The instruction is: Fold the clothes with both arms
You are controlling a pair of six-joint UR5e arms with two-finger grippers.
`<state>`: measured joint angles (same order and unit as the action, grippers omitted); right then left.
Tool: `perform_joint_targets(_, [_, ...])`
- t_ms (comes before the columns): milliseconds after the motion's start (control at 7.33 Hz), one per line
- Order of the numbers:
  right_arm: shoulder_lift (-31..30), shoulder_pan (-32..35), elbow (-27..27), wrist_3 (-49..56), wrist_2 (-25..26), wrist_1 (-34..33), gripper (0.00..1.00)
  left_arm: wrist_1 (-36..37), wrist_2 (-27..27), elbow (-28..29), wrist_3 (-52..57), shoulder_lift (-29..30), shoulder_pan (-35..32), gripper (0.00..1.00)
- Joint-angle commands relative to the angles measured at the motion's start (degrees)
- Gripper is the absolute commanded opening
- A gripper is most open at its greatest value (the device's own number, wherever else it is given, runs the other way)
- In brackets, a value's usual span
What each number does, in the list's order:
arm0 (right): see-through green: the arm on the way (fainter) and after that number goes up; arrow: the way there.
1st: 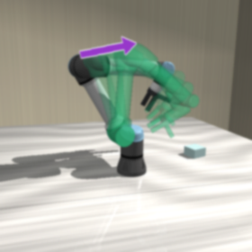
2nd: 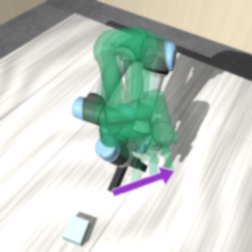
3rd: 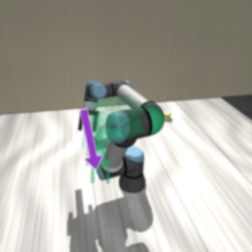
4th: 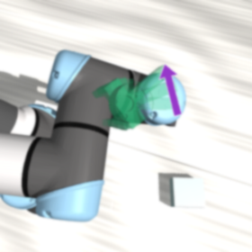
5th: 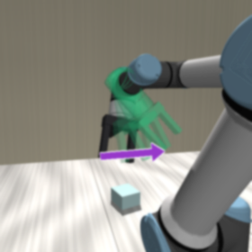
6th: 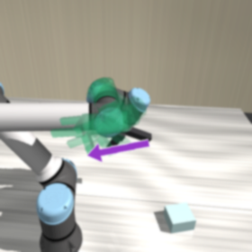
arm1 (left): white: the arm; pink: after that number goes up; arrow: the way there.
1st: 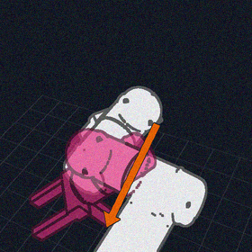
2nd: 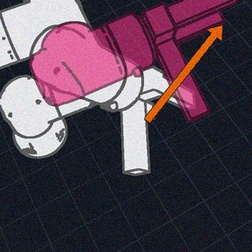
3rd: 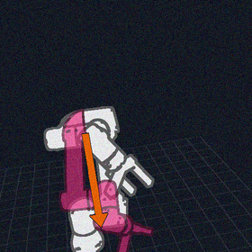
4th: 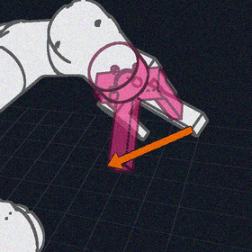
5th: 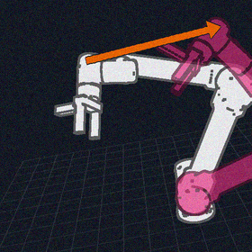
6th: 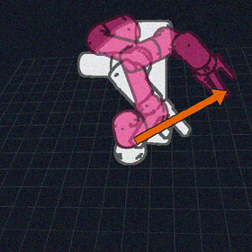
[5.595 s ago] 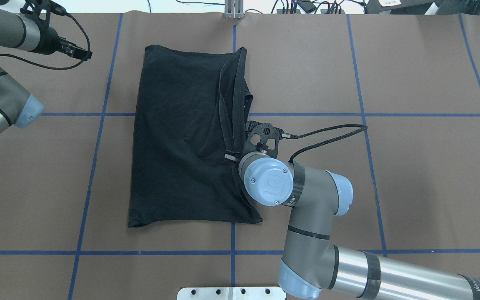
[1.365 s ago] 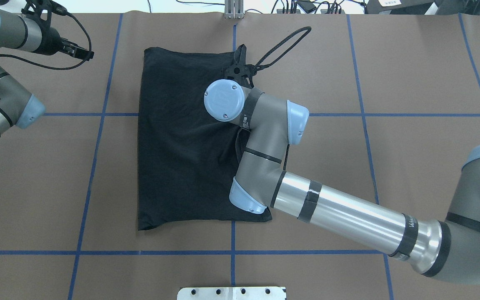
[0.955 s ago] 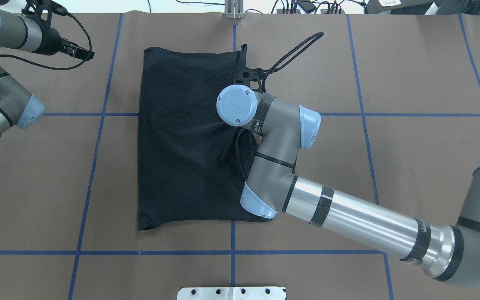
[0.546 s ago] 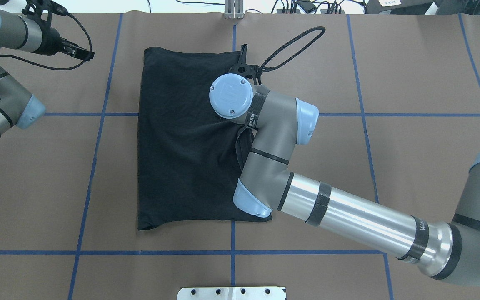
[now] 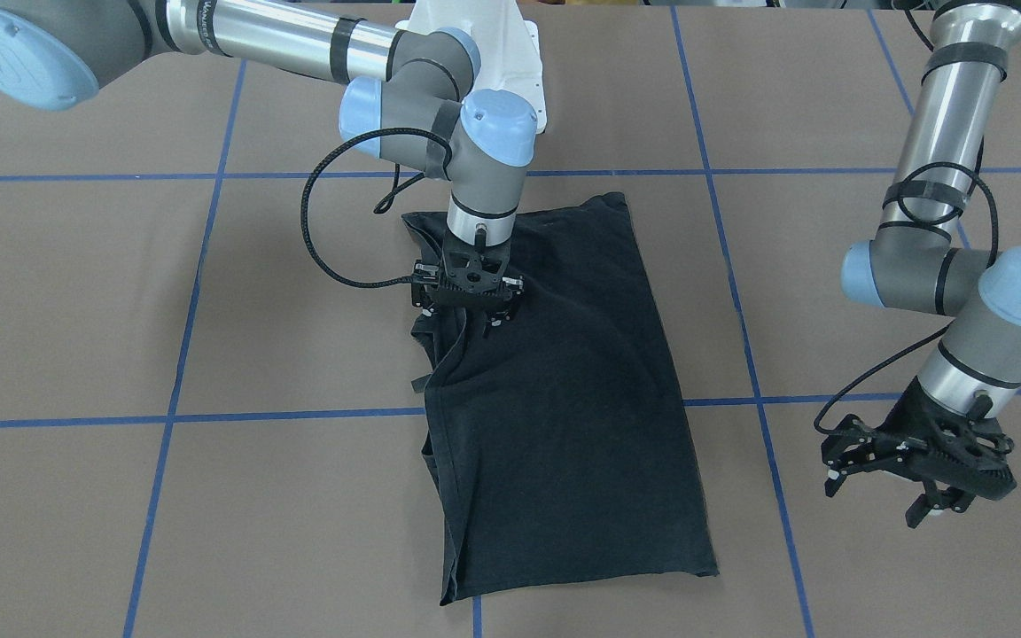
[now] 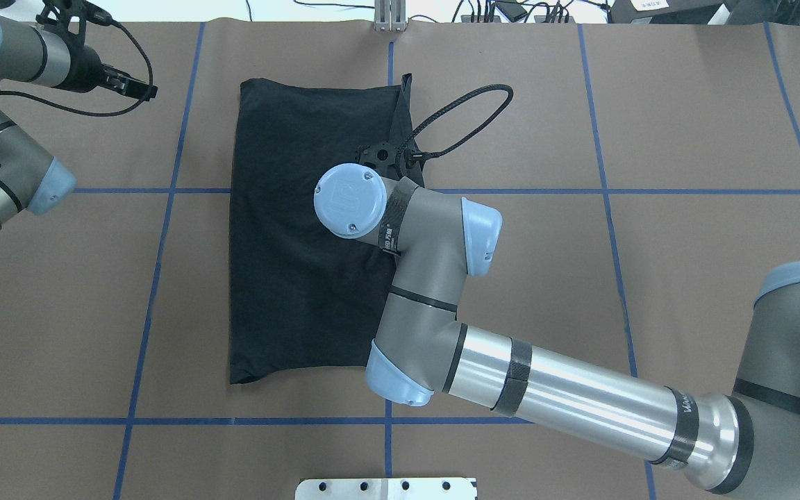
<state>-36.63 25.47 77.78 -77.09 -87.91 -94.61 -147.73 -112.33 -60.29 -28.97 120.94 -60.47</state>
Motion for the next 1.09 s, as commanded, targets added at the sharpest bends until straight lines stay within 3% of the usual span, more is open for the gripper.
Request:
perform_joint_targets(0, [0.0, -1.7, 0.3, 0.2, 1.9, -1.5, 0.29, 0.0, 0.0, 0.0, 0.0, 0.0, 0.0, 1.0])
perform_joint_targets(273, [0.2, -2.0, 0.3, 0.2, 2.0, -1.5, 0.18, 0.0, 0.0, 0.1, 0.1, 0.0, 0.0, 1.0])
perform_joint_targets(409, [0.2, -1.7, 0.4, 0.4, 2.0, -1.6, 0.04, 0.0, 0.0, 0.1, 0.0, 0.0, 0.0, 1.0])
perform_joint_targets(682, [-0.5, -0.1, 2.2, 4.1, 1.8, -1.6, 0.0, 0.0, 0.0, 0.0, 0.0, 0.0, 0.0, 1.0])
perform_joint_targets(955, [-8.1, 0.3, 9.4, 8.3, 2.0, -2.0, 0.0, 0.0, 0.0, -0.1, -1.2, 0.0, 0.0, 1.0])
